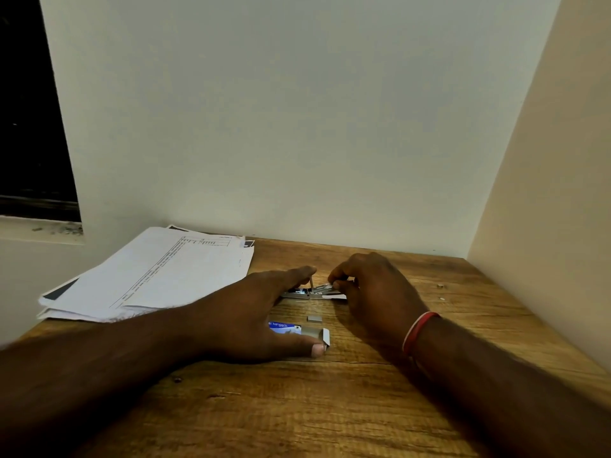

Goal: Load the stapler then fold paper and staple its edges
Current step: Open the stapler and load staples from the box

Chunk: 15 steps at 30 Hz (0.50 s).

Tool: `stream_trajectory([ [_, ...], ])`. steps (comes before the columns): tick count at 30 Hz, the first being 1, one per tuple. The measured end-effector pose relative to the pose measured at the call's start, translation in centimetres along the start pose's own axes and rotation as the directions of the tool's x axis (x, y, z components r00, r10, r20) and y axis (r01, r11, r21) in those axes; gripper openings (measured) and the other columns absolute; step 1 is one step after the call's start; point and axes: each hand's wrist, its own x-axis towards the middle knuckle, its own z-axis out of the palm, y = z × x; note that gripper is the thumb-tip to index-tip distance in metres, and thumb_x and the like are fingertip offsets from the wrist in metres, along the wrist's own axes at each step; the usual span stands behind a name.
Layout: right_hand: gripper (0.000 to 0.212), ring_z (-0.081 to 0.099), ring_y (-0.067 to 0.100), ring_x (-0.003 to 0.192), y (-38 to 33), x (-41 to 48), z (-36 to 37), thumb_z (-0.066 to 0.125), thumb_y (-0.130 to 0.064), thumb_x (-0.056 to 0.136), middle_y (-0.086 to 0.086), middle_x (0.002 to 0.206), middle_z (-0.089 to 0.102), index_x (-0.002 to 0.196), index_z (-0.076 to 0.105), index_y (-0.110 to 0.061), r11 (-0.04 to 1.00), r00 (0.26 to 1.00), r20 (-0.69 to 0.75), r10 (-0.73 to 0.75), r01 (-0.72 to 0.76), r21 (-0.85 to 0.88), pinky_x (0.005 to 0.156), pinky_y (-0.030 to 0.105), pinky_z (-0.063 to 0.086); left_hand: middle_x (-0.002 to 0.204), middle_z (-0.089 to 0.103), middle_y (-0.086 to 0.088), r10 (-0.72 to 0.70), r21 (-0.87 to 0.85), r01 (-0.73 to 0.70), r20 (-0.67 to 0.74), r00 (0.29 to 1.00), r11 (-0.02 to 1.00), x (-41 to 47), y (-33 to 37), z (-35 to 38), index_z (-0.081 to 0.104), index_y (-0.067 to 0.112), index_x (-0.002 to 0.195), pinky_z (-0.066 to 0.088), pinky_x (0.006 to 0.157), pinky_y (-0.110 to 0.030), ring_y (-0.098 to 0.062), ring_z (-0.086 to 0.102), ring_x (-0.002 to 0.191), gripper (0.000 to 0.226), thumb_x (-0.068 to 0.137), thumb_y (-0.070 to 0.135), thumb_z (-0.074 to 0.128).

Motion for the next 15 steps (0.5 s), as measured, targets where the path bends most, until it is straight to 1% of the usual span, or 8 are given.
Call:
stream_trajectory([
  [3,0.019,0.056,0.009,0.106,0.37,-0.05,-0.11,0.068,-0.027,0.105,-0.013,0.113,0.075,0.117,0.081,-0.034,1.000,1.000,0.000,-0.016,0.016,0.015,0.094,0.034,0.052,0.176,0.036,0.031,0.013,0.006,-0.013,-0.007,1.000,1.000,0.01,-0.12,0.06,0.016,0.060,0.171,0.043,0.131,-0.039,0.002,0.043,0.156,0.126,0.066,0.101,0.072],
  [7,0.027,0.058,0.009,0.112,0.73,-0.16,-0.23,0.071,-0.024,0.102,-0.017,0.120,0.073,0.122,0.078,-0.040,0.997,0.998,-0.027,-0.054,0.055,0.058,0.100,0.036,0.052,0.175,0.037,0.030,0.014,0.000,-0.014,-0.009,1.000,1.000,0.11,-0.20,0.10,0.019,0.057,0.172,0.044,0.130,-0.039,0.002,0.044,0.156,0.125,0.067,0.101,0.073],
  [10,0.031,0.054,0.010,0.119,0.42,-0.22,0.07,0.073,-0.021,0.097,-0.022,0.123,0.069,0.118,0.077,-0.043,0.990,0.994,0.009,-0.106,0.104,0.095,0.103,0.037,0.048,0.171,0.044,0.031,0.024,-0.010,-0.024,-0.018,1.000,1.000,0.13,-0.20,0.24,0.022,0.057,0.171,0.046,0.128,-0.037,0.003,0.049,0.151,0.122,0.069,0.099,0.074],
  [12,0.031,0.052,0.011,0.120,0.15,-0.29,0.35,0.072,-0.019,0.096,-0.021,0.124,0.067,0.116,0.077,-0.043,0.988,0.993,0.040,-0.115,0.110,0.108,0.104,0.038,0.047,0.168,0.047,0.031,0.036,-0.013,-0.037,-0.023,0.999,0.999,0.12,-0.20,0.34,0.024,0.057,0.171,0.047,0.127,-0.036,0.005,0.051,0.149,0.120,0.070,0.098,0.075],
  [15,0.033,0.050,0.013,0.123,0.17,-0.27,0.58,0.069,-0.017,0.095,-0.019,0.127,0.065,0.116,0.079,-0.040,0.987,0.991,0.080,-0.112,0.101,0.128,0.106,0.040,0.047,0.170,0.045,0.029,0.028,0.014,-0.028,-0.012,1.000,1.000,0.20,-0.26,0.42,0.022,0.057,0.171,0.047,0.127,-0.037,0.002,0.050,0.150,0.122,0.069,0.100,0.073],
])
